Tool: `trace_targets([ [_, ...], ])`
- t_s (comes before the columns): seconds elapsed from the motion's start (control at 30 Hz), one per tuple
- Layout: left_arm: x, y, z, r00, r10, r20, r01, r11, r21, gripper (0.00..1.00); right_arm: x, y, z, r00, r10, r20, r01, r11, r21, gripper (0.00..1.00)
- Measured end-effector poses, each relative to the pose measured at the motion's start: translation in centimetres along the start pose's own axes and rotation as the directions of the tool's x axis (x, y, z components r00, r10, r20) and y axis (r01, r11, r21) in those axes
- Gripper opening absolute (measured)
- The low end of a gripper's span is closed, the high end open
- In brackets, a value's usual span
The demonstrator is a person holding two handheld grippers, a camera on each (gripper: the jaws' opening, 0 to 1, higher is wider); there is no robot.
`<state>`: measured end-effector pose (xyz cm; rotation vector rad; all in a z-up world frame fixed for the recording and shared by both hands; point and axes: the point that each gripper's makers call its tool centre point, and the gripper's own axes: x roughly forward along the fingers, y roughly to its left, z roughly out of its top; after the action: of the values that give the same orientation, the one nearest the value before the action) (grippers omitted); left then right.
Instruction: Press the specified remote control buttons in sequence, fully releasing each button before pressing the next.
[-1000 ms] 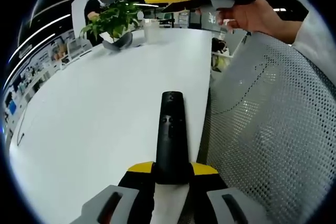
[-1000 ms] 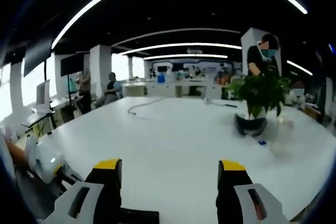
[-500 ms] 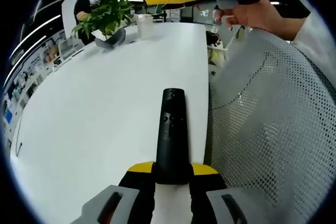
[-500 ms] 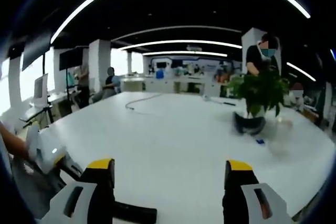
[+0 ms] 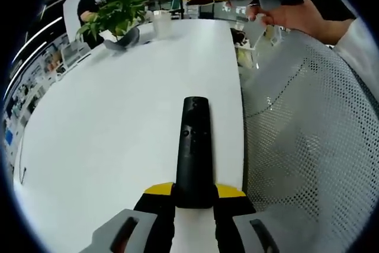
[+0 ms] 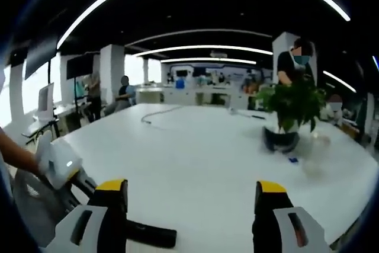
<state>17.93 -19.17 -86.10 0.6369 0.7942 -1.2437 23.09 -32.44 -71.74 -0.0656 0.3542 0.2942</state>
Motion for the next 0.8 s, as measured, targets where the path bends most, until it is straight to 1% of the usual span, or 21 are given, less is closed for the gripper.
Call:
trace_targets([
  [0.07,0.0,0.3,-0.1,1.0,0.0,-0.008,0.0,1.0,-0.001,0.23,0.0,0.0,0.0,1.0,0.0,-0.002,0.0,1.0,0.001,0.87],
  [0.13,0.0,0.7,-0.1,1.0,-0.005,-0.012,0.005,1.0,-0.027,0.23,0.1,0.0,-0.2,1.0,0.0,-0.013,0.0,1.0,0.002,0.87],
  [0.4,-0.2,2.7,-0.5,0.999,0.021,-0.043,-0.021,1.0,-0.002,0.23,0.1,0.0,-0.3,1.0,0.0,-0.017,0.0,1.0,-0.002,0.87],
  [0.57,-0.2,3.9,-0.4,0.999,0.017,-0.047,-0.018,1.0,-0.019,0.23,0.1,-0.1,-0.5,1.0,-0.005,-0.024,0.005,1.0,0.002,0.87],
  [0.8,-0.2,5.5,-0.4,0.997,0.023,-0.068,-0.023,1.0,0.008,0.23,0.1,-0.2,-0.5,1.0,-0.014,-0.026,0.014,1.0,0.002,0.86],
])
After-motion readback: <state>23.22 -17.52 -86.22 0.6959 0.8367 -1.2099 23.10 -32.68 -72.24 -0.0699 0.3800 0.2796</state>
